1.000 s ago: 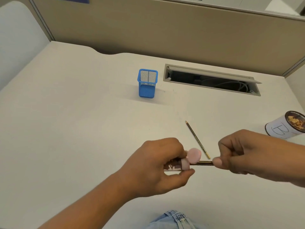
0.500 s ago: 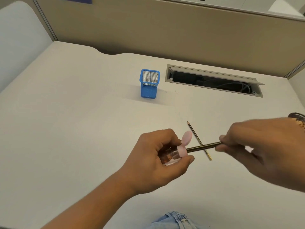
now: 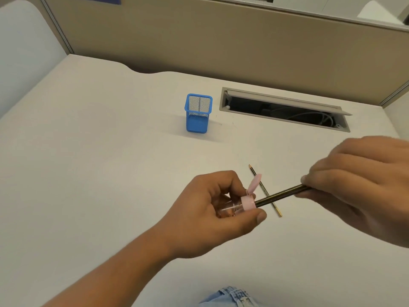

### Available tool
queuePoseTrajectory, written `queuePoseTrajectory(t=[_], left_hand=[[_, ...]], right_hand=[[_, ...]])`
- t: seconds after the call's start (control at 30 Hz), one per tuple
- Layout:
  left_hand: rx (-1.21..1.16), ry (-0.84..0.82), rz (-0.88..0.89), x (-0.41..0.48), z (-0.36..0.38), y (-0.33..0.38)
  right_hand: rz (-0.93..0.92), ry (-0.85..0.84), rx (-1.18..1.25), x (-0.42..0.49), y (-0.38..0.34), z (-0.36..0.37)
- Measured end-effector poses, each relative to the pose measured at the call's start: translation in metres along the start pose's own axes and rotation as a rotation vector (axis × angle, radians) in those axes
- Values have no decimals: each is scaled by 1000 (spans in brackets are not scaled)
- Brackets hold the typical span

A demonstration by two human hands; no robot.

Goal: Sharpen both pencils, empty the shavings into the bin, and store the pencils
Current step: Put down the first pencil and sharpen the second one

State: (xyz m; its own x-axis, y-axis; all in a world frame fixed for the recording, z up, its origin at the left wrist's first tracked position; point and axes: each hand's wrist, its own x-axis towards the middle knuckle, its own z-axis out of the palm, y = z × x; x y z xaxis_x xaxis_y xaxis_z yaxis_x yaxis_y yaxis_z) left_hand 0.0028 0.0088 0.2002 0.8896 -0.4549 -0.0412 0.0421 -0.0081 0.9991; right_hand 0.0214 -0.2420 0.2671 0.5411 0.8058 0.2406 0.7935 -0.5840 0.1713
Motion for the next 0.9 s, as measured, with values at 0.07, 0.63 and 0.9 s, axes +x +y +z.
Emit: queuePoseTrajectory(t=[0.07,0.63,0.9], left_hand=[[-58,-1,-2,-1,1,1],[204,1,70,0,-2,-15],[151,95,101,1,4,-13]], right_hand=[[-45,85,-88,1,-3,2],[255,-180,215,-3,-18,8],[307,-72,178,1,-26,8]])
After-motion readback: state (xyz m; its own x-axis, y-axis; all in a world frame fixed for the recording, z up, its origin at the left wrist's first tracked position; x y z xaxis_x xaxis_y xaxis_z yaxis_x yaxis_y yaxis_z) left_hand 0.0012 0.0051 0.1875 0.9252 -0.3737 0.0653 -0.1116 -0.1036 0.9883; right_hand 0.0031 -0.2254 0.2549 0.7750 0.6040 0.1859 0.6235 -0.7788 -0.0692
